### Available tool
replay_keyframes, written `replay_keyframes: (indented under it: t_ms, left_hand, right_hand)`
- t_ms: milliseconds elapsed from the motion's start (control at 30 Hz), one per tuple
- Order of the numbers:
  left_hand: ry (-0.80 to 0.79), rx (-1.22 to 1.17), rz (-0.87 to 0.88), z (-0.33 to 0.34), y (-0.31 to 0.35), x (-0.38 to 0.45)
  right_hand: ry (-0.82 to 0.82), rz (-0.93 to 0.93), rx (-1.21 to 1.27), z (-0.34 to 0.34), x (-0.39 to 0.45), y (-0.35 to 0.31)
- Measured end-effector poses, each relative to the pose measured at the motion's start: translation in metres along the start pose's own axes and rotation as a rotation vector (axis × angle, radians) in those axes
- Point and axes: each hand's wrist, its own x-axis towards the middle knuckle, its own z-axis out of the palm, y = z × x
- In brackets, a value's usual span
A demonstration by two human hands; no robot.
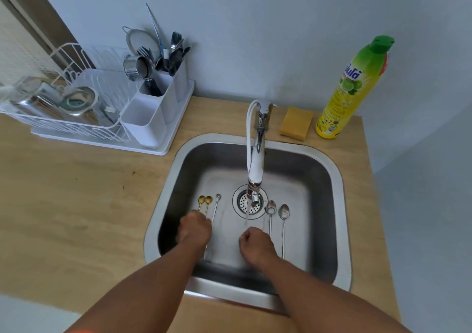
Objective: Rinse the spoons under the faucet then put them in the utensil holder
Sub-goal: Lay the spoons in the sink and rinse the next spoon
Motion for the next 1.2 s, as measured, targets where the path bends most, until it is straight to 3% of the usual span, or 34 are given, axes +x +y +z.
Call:
replay_keyframes:
  t_ms: [500,867,1200]
  left_hand:
    - [-0.080,0.069,0.059,-0.002,-0.018,-0.002]
    - [-0.043,0.241,0.125,0.011,-0.004,0.010]
    - [-0.167,0.253,0.061,0.019,0.009,0.016]
  right_hand:
    - [0.014,0.046,0.014,0.028,0.007,-0.045]
    - [0.032,0.100,-0.053,0.025,0.011,-0.019]
    - [0.033,0.090,-0.016,0.011,0.009,-0.011]
